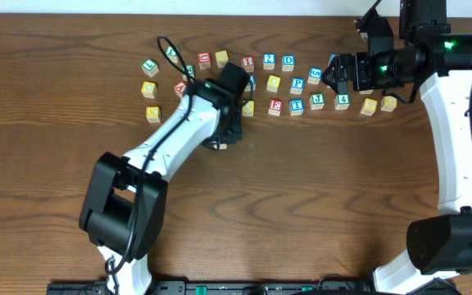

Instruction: Spell out NEURIPS

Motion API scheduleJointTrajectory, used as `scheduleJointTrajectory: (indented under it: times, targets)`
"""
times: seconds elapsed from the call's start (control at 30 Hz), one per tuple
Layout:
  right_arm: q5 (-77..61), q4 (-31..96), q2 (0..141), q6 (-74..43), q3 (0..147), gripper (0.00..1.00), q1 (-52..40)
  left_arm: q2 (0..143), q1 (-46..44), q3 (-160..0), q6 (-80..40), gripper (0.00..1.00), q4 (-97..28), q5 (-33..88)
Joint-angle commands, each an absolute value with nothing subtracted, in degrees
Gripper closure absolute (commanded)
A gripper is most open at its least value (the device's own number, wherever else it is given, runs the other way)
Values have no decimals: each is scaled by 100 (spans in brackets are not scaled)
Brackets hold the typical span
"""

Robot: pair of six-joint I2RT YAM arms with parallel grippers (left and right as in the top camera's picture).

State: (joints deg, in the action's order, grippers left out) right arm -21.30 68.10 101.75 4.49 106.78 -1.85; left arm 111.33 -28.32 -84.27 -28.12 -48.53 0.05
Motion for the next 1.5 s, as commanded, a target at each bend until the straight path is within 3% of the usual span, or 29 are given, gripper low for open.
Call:
scheduleJointTrajectory:
  times: [0.0, 1.17, 1.2, 1.47]
  targets:
    - [-2220, 6818, 10160, 521, 10777, 1, -268, 11124, -2936, -8064, -2880, 74, -4504, -30]
    - [-2220, 6818, 10160, 519, 10777, 1, -268, 11511, -2707, -7697, -2596, 72, -3732, 475]
    - [-2220, 6818, 10158, 521, 10777, 1, -268, 11511, -2707, -7697, -2596, 65, -3734, 475]
    - [-2217, 6818, 10160, 521, 10777, 1, -268, 11487, -2707, -7699, -2576, 62, -3747, 502]
